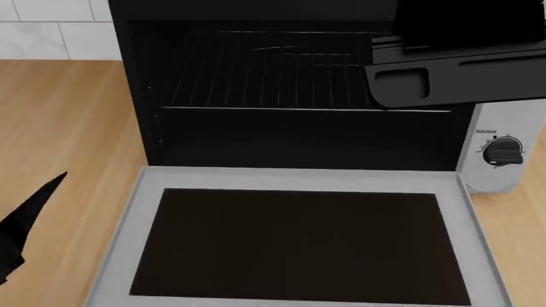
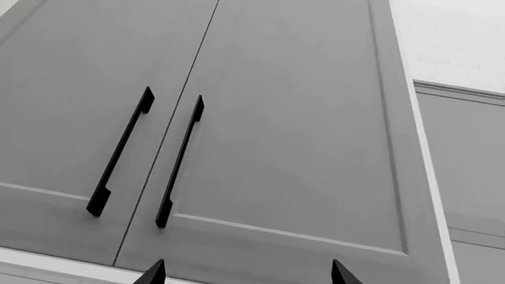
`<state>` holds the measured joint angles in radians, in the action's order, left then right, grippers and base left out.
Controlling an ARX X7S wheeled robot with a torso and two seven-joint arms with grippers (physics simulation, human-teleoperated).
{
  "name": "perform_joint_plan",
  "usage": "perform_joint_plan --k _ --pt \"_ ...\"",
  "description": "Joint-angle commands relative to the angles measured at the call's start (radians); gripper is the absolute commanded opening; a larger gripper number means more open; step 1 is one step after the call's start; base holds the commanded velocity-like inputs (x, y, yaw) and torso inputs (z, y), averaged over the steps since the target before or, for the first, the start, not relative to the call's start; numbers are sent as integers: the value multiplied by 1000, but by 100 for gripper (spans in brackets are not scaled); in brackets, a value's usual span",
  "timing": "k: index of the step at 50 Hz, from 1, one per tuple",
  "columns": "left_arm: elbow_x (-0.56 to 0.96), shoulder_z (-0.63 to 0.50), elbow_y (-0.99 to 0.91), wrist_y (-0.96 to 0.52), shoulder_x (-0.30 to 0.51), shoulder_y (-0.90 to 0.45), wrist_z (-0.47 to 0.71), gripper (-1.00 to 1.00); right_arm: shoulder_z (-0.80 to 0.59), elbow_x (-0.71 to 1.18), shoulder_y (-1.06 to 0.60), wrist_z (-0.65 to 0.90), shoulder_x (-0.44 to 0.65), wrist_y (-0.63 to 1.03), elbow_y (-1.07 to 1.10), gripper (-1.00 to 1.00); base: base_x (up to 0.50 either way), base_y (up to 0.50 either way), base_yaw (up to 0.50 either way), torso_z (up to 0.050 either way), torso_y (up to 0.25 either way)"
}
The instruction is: Close the toaster oven door.
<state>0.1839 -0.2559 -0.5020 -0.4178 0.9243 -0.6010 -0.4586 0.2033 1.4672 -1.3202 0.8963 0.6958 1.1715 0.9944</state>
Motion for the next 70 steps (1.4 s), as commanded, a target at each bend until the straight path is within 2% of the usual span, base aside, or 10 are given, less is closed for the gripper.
perform_joint_plan --k 1,14,22,34,70 --pt "-72 -70 77 122 77 -41 -114 100 -9 24 -14 23 12 -8 -3 100 0 0 0 0 0" --pt "-119 -115 150 258 124 -95 -221 100 -14 13 -6 17 14 -18 -2 100 0 0 0 0 0" --pt "-171 -141 203 409 147 -67 -233 100 -24 18 -20 23 19 -20 -8 100 0 0 0 0 0" --pt "-232 -165 245 555 159 -48 -227 100 -26 34 -22 37 32 -28 -7 100 0 0 0 0 0" --pt "-386 -274 378 702 99 -39 -234 100 -39 42 -25 49 55 -49 -8 100 0 0 0 0 0"
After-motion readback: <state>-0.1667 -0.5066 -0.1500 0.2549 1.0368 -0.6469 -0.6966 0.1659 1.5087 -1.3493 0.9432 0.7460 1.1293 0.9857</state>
